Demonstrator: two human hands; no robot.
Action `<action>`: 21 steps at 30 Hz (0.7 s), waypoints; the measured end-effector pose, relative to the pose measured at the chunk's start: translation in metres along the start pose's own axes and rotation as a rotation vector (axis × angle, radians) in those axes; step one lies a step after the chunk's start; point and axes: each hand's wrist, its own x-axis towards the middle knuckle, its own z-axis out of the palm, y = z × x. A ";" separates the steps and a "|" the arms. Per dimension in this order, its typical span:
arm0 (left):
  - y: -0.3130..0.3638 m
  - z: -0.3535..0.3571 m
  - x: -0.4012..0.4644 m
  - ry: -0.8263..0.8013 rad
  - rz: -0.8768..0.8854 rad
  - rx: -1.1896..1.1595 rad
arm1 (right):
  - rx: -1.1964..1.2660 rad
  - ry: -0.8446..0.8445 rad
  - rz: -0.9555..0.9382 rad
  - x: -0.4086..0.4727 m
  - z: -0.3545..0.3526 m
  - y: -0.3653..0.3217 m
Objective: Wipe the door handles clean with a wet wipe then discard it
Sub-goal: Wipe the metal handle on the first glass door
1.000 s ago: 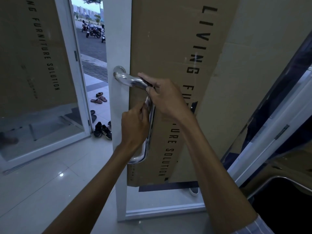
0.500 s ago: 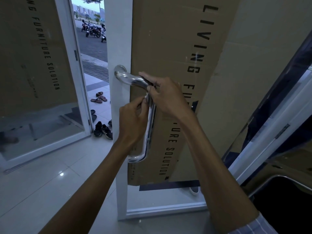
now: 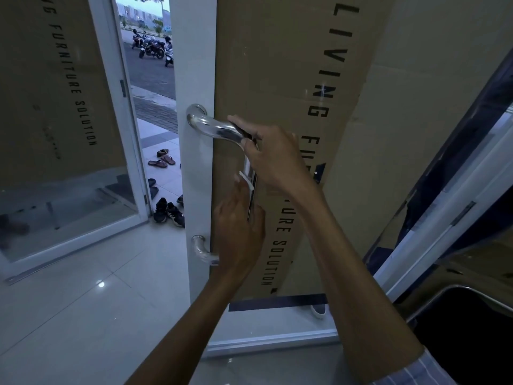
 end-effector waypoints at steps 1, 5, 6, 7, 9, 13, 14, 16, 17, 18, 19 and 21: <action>0.000 0.004 -0.008 -0.022 0.003 0.017 | 0.018 0.005 -0.002 0.000 0.001 0.002; -0.006 0.013 -0.021 -0.046 0.074 0.044 | -0.011 0.019 -0.014 0.000 0.001 0.004; -0.008 0.013 -0.017 -0.025 0.090 0.040 | -0.028 0.015 -0.018 -0.001 0.001 0.002; -0.007 0.012 -0.011 0.011 0.099 0.035 | -0.041 0.010 -0.019 -0.001 0.000 0.002; -0.006 0.009 0.004 0.119 0.092 0.055 | -0.059 -0.002 -0.025 -0.001 -0.001 0.000; -0.008 0.004 0.018 0.219 0.039 0.025 | -0.065 -0.021 -0.024 0.000 -0.001 0.001; -0.009 0.003 0.017 0.240 0.022 0.006 | -0.055 -0.019 -0.029 -0.001 -0.001 0.001; -0.007 0.003 0.016 0.281 -0.023 -0.034 | -0.058 -0.020 -0.027 -0.001 -0.002 0.000; -0.007 0.004 0.018 0.296 -0.042 -0.054 | -0.067 -0.019 -0.025 -0.001 -0.002 -0.001; -0.006 0.005 0.021 0.301 -0.061 -0.083 | -0.073 -0.017 -0.024 -0.001 -0.003 -0.002; -0.005 0.005 0.023 0.296 -0.077 -0.119 | -0.075 -0.015 -0.021 -0.001 -0.003 -0.002; -0.007 0.007 0.024 0.286 -0.070 -0.126 | -0.064 -0.012 -0.017 -0.001 -0.002 0.000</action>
